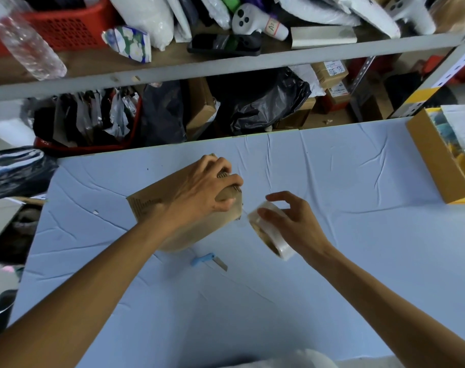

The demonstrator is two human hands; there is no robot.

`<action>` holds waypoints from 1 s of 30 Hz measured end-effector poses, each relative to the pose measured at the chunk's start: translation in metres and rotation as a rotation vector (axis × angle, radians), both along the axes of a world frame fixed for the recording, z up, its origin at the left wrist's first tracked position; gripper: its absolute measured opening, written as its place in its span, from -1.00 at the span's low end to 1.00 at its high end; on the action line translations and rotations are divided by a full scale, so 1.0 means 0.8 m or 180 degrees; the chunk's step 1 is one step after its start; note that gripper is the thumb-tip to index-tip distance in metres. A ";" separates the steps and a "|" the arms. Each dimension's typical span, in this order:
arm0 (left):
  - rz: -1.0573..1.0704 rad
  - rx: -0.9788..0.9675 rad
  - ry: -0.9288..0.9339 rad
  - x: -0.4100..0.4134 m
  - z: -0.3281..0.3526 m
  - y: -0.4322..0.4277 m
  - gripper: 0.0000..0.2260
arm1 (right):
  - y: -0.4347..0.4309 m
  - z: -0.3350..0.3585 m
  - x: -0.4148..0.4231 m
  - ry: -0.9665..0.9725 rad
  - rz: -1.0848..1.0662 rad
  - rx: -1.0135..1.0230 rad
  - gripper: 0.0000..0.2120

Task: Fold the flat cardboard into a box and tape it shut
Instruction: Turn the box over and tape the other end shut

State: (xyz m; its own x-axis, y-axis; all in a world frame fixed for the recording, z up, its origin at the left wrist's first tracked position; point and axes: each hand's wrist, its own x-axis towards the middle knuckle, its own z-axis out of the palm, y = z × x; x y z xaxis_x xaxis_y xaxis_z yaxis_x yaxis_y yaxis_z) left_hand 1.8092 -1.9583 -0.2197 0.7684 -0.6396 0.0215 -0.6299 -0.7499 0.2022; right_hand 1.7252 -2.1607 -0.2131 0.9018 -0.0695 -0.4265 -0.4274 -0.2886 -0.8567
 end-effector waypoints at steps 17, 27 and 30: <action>-0.0212 -0.0315 0.0513 -0.007 -0.009 -0.001 -0.74 | -0.012 -0.012 0.000 0.0189 0.0101 0.0116 -0.81; -0.0210 -0.0408 0.0426 -0.012 -0.013 -0.017 -0.83 | -0.019 -0.027 -0.006 0.0872 0.0507 0.0264 -0.71; -0.0235 -0.0453 0.0489 -0.010 -0.012 -0.018 -0.84 | -0.017 -0.030 -0.005 0.0805 0.0437 0.0100 -0.78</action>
State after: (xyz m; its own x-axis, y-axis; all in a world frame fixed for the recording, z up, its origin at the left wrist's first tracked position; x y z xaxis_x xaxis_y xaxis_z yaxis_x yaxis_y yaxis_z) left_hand 1.8009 -1.9726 -0.2293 0.7208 -0.6931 0.0018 -0.6356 -0.6600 0.4006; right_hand 1.7210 -2.1742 -0.2369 0.7665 0.0627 -0.6391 -0.5875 -0.3334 -0.7373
